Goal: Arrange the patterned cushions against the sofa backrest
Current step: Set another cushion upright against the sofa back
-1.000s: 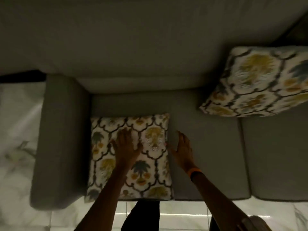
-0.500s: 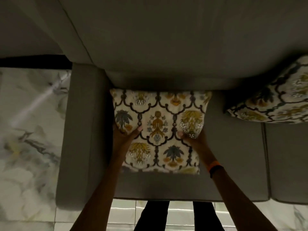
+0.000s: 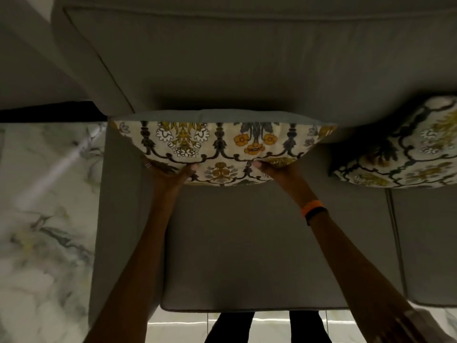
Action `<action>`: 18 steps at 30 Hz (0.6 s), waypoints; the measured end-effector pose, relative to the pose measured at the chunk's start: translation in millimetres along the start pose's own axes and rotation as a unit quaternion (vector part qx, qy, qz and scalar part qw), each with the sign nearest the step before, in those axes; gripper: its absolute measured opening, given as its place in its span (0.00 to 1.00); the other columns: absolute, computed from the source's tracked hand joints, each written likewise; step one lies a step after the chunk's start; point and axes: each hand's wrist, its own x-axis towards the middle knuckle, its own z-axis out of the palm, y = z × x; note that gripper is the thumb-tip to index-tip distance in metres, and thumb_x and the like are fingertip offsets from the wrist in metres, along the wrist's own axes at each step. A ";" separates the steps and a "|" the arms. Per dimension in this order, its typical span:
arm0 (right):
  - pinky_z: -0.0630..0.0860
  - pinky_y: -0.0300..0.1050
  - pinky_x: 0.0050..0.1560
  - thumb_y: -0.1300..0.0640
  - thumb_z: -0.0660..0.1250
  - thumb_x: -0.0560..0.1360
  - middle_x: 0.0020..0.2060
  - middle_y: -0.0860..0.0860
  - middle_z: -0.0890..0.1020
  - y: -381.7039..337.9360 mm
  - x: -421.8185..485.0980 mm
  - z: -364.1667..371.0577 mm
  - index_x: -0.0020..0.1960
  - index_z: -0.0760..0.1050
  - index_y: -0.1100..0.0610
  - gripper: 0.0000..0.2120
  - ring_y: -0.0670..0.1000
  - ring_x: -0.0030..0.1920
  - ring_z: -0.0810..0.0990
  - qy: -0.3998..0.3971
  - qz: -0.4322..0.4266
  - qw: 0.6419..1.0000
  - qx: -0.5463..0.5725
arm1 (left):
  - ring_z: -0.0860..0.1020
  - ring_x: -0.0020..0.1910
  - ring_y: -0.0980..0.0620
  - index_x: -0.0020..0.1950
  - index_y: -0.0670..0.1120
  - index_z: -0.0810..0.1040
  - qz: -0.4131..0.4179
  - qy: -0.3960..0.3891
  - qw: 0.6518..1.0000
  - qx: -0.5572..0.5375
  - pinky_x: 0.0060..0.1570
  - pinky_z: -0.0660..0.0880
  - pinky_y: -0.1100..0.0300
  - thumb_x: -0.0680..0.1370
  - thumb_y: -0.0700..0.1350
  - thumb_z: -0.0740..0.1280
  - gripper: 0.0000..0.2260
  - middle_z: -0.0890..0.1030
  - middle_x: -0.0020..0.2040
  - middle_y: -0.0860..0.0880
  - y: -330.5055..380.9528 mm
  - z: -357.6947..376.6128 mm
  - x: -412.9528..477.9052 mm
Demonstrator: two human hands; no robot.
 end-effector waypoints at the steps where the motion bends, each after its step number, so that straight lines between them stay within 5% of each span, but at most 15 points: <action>1: 0.78 0.35 0.53 0.64 0.76 0.73 0.53 0.54 0.85 1.3 0.2 0.9 0.55 0.83 0.63 0.12 0.34 0.49 0.84 -0.002 -0.003 1.000 -0.001 | 0.69 0.73 0.51 0.78 0.41 0.56 -0.002 0.012 1.000 -0.003 0.70 0.70 0.54 0.59 0.60 0.81 0.57 0.68 0.75 0.44 -5.0 -2.6 -3.1; 4: 0.81 0.45 0.61 0.56 0.81 0.68 0.59 0.58 0.85 2.3 8.2 2.3 0.63 0.80 0.63 0.26 0.50 0.61 0.83 -0.025 -0.002 1.000 -0.003 | 0.70 0.71 0.56 0.79 0.45 0.56 -0.041 0.036 0.998 0.018 0.70 0.70 0.51 0.60 0.62 0.81 0.56 0.68 0.75 0.50 -18.9 -0.2 -10.0; 7: 0.76 0.56 0.69 0.52 0.84 0.63 0.66 0.55 0.81 4.4 19.0 4.2 0.70 0.74 0.59 0.40 0.52 0.68 0.79 -0.030 -0.027 0.999 0.019 | 0.64 0.70 0.58 0.80 0.47 0.47 -0.078 0.066 0.992 0.069 0.71 0.66 0.54 0.66 0.57 0.78 0.53 0.62 0.76 0.51 -26.7 10.9 -13.5; 10: 0.75 0.56 0.70 0.46 0.85 0.60 0.72 0.54 0.75 10.6 11.6 0.0 0.76 0.64 0.55 0.51 0.51 0.71 0.75 -0.001 -0.019 0.999 0.031 | 0.62 0.75 0.46 0.80 0.54 0.43 -0.080 0.121 0.987 0.076 0.71 0.66 0.48 0.67 0.61 0.77 0.54 0.57 0.79 0.46 -34.3 30.2 -26.3; 12: 0.69 0.55 0.73 0.49 0.84 0.64 0.78 0.55 0.64 21.8 -12.1 -9.3 0.79 0.57 0.49 0.53 0.55 0.77 0.66 0.013 0.002 1.000 0.005 | 0.63 0.75 0.40 0.80 0.50 0.47 -0.106 0.135 0.982 0.073 0.72 0.65 0.45 0.68 0.59 0.77 0.52 0.60 0.78 0.43 -43.3 59.0 -56.5; 15: 0.64 0.57 0.76 0.46 0.82 0.65 0.81 0.52 0.54 69.1 -46.2 -49.2 0.82 0.47 0.49 0.58 0.56 0.80 0.57 0.027 0.077 0.996 -0.040 | 0.62 0.75 0.42 0.80 0.44 0.48 -0.154 0.060 0.979 0.115 0.73 0.63 0.47 0.67 0.60 0.77 0.54 0.59 0.78 0.41 -57.5 127.0 -121.6; 18: 0.65 0.58 0.76 0.46 0.82 0.65 0.81 0.54 0.56 120.2 -69.2 -112.6 0.83 0.48 0.50 0.58 0.56 0.79 0.58 0.059 0.118 0.989 -0.072 | 0.65 0.74 0.43 0.79 0.42 0.54 -0.140 -0.045 0.973 0.179 0.66 0.64 0.60 0.71 0.48 0.78 0.46 0.62 0.76 0.40 -72.8 194.5 -169.2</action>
